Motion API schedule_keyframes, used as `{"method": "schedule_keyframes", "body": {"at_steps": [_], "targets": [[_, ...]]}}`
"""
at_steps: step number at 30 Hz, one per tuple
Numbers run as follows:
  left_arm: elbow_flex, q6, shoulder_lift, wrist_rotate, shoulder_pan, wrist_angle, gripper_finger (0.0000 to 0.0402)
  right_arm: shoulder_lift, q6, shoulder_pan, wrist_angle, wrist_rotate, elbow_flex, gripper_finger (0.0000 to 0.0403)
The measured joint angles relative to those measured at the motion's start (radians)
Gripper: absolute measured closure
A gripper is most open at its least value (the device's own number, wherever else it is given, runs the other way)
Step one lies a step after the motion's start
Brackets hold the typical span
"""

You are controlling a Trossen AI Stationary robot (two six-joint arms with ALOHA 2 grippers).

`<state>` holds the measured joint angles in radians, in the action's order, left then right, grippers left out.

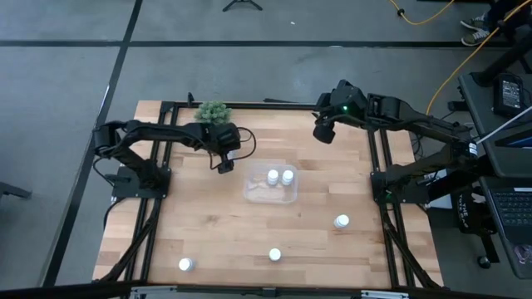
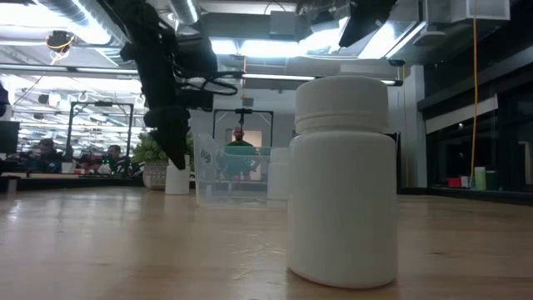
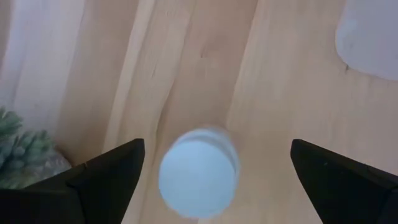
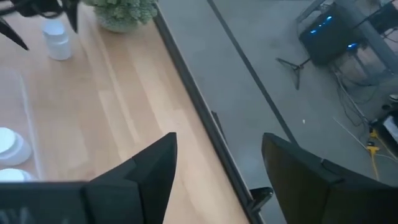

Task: Pick and place pill bottles into a basket
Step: Put the white medicine bottle into the transparent bin

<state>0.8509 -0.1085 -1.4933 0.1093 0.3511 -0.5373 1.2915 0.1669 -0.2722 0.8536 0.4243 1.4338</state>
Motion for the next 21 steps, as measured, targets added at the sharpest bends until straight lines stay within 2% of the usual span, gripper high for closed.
{"method": "schedule_keyframes", "body": {"at_steps": [6, 11, 16, 21], "targets": [[-0.010, 0.024, -0.039, 0.001, 0.031, 0.011, 0.0005, 0.000, -0.001, -0.001, 0.000, -0.008, 0.000, 0.0167], [-0.025, 0.066, -0.039, 0.001, 0.058, 0.012, 0.0027, 0.000, -0.005, -0.001, 0.000, -0.015, 0.000, 0.0167], [-0.026, 0.069, -0.039, 0.001, 0.064, 0.013, 0.0070, 0.000, -0.007, -0.001, 0.000, -0.019, 0.000, 0.0167], [-0.026, 0.069, -0.039, -0.021, 0.061, 0.014, 0.0134, 0.000, -0.028, -0.001, -0.006, -0.019, 0.000, 0.0167]]}}
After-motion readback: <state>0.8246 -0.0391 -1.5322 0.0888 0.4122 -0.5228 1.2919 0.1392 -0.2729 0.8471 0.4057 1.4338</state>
